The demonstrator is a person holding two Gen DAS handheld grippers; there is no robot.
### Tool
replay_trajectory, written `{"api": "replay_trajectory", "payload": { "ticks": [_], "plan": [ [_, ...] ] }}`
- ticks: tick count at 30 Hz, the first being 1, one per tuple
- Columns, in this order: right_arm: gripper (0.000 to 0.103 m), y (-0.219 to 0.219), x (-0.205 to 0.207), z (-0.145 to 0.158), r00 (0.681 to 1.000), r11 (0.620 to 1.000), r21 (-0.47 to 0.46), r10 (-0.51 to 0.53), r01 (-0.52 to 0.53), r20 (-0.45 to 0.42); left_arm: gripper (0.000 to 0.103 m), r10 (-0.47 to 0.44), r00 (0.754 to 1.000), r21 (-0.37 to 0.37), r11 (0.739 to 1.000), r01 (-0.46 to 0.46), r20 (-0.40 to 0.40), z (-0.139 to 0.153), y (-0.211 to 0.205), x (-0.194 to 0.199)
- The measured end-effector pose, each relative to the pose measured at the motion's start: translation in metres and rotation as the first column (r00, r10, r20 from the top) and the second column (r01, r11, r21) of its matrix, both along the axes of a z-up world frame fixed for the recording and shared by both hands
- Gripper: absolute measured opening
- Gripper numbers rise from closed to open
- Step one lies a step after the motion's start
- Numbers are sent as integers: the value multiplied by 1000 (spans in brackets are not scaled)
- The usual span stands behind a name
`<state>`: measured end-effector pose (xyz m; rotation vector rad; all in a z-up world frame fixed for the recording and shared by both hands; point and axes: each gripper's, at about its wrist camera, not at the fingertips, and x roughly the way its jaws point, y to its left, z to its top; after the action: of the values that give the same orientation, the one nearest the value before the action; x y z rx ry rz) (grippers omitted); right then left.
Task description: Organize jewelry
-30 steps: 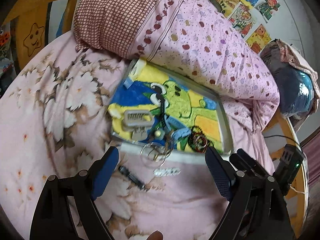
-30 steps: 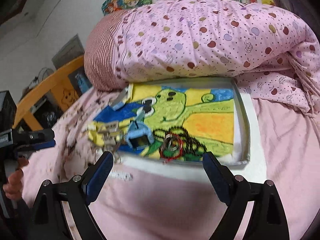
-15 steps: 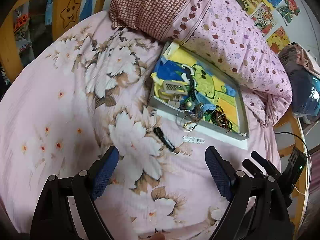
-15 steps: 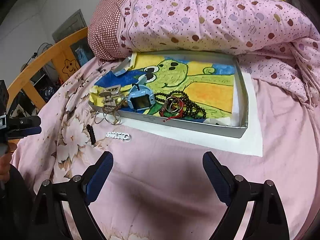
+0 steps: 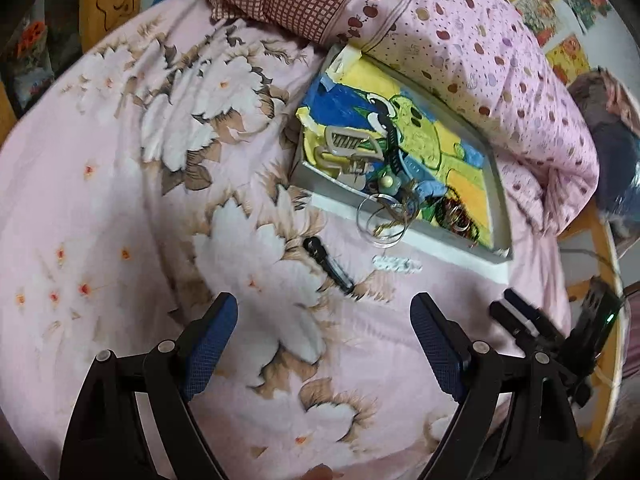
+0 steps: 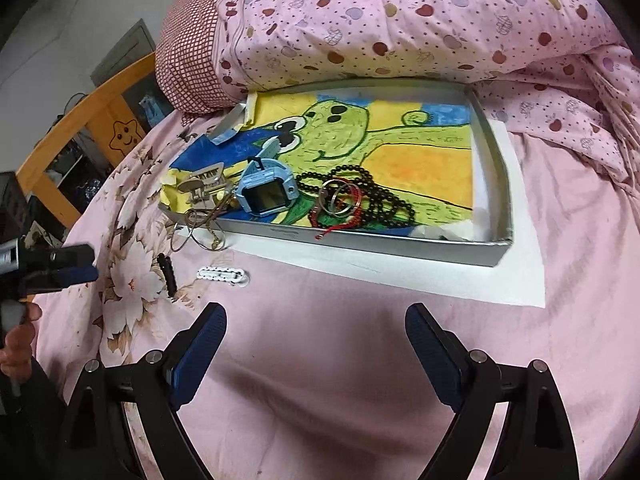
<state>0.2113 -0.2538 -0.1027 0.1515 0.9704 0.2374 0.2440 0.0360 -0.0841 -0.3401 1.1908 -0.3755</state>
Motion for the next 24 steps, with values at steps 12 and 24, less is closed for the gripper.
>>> {"api": "replay_trajectory", "payload": {
  "ticks": [12,24],
  "plan": [
    [78,18,14,-10,998,996,70,56,-59,43,76,-18,1000,-158,987,21,17,-9,-9,40],
    [55,35,26,-22,993,992,53,113,-115,40,47,-61,998,-196,979,53,-33,-33,-24,59]
  ]
}}
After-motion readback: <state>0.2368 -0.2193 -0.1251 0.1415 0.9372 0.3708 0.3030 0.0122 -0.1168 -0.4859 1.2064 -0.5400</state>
